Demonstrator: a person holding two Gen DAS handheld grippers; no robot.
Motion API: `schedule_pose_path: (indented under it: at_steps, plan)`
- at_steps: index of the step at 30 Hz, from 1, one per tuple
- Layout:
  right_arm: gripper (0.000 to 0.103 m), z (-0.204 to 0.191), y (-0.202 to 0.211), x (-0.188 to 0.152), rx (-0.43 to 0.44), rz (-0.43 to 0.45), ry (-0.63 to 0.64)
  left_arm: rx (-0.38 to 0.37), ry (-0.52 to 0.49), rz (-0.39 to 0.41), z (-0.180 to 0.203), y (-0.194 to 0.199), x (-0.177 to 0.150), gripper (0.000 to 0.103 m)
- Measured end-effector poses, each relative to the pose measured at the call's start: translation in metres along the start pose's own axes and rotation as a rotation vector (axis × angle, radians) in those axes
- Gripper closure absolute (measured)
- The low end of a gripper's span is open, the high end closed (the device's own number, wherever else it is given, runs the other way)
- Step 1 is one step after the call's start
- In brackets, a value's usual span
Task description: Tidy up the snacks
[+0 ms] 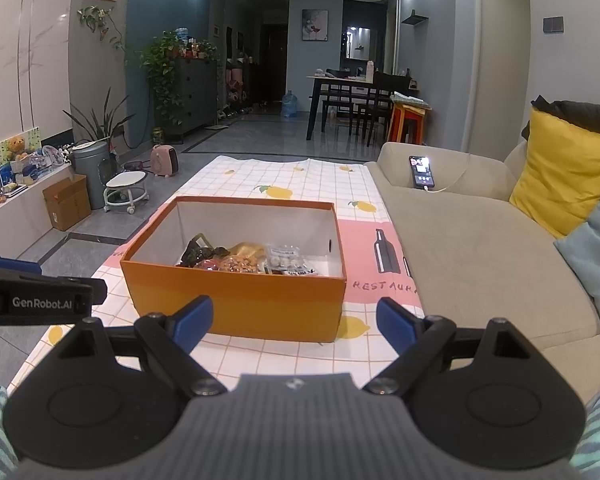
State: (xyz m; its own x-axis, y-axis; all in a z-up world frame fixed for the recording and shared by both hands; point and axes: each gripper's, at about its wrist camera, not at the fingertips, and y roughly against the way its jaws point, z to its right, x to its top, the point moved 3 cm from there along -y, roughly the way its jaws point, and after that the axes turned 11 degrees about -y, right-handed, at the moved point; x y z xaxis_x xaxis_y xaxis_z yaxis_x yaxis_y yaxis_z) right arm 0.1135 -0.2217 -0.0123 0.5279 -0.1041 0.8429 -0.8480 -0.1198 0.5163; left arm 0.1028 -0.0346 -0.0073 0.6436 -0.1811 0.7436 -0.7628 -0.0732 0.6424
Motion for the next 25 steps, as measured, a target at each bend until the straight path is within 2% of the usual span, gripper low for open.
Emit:
schedule_pose_path:
  at_steps: [25]
  plan:
    - [0.017,-0.0022,-0.0031,-0.0006,0.003,-0.008,0.004,-0.012,-0.007,0.030,0.0000,0.0011,0.0036,0.014]
